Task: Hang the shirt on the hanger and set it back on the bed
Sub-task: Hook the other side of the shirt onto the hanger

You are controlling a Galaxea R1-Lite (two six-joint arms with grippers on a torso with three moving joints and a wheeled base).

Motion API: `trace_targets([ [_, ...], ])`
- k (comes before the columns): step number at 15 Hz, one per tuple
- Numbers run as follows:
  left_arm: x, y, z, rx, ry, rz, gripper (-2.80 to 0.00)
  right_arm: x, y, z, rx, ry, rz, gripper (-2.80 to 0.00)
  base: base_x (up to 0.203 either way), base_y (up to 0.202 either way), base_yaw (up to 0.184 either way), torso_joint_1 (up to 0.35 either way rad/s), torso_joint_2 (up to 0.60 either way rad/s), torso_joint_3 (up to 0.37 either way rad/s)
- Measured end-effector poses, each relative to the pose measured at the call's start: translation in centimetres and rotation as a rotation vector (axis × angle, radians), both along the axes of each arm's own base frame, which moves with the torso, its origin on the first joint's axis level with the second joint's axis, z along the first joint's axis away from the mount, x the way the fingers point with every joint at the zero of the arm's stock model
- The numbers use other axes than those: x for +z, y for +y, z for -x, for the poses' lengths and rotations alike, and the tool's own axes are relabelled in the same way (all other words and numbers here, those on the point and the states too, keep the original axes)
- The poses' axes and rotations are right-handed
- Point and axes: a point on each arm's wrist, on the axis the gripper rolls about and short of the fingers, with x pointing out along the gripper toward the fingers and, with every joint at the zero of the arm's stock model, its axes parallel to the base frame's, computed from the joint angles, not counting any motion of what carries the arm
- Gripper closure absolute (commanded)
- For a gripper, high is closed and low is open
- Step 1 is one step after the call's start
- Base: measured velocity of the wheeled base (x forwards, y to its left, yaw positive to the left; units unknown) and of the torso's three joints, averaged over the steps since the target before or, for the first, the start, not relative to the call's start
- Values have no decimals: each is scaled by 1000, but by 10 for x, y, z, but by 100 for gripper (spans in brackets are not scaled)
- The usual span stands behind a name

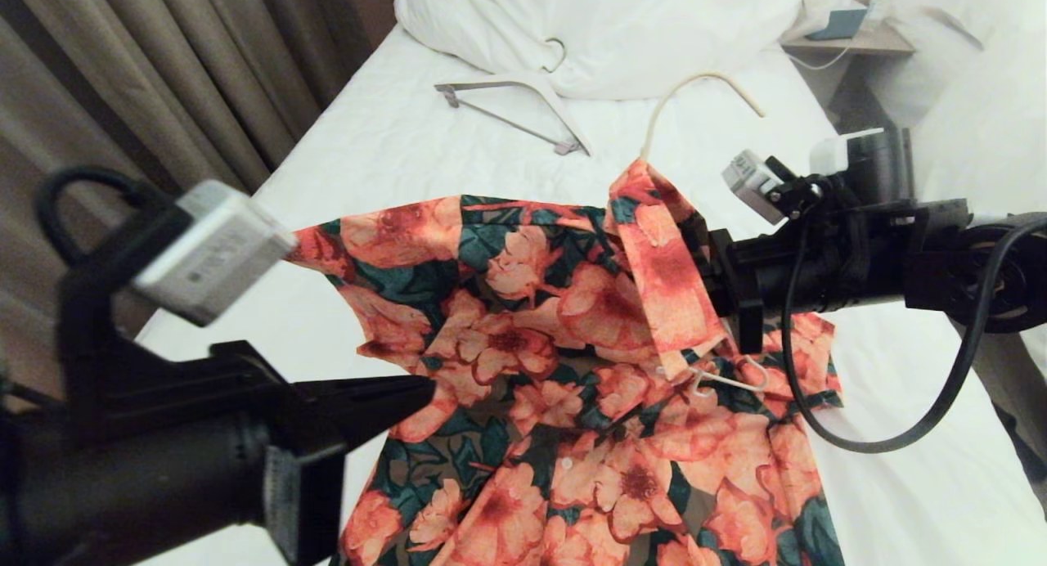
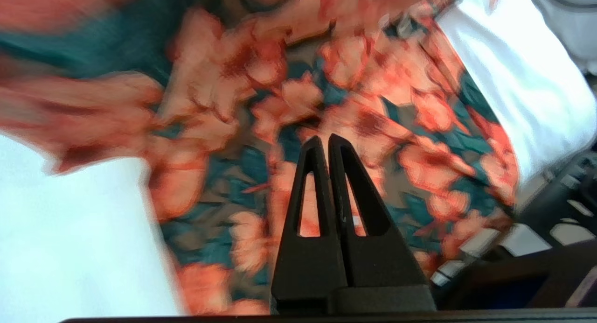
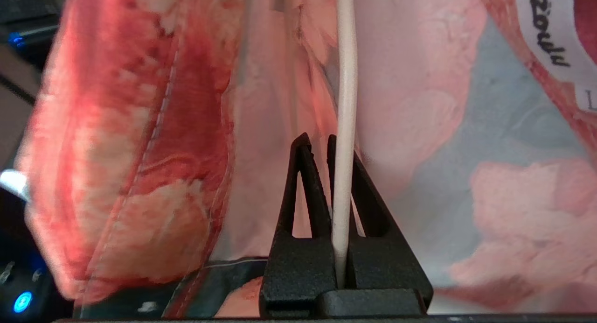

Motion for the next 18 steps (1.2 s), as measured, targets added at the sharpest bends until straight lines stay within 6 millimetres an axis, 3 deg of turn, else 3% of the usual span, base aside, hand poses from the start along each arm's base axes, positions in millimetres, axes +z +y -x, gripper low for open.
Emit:
trace_targets([
  [2, 16, 25, 9, 26, -68, 11, 0, 6, 21, 8, 15, -2, 2, 0, 0, 0, 0, 0, 0, 0],
  [6, 49, 52, 20, 66, -191, 70, 0, 13, 55, 28, 44, -30, 19, 0, 0, 0, 0, 0, 0, 0],
  [12, 74, 59, 25, 49, -275, 88, 0, 18, 71, 52, 117, -43, 16, 0, 0, 0, 0, 0, 0, 0],
  [13, 75, 57, 25, 37, -280, 80, -280, 17, 72, 53, 121, -44, 17, 0, 0, 0, 0, 0, 0, 0],
  [18, 69, 36, 22, -73, -247, 52, -280, 16, 75, 53, 133, -63, 20, 0, 0, 0, 0, 0, 0, 0],
])
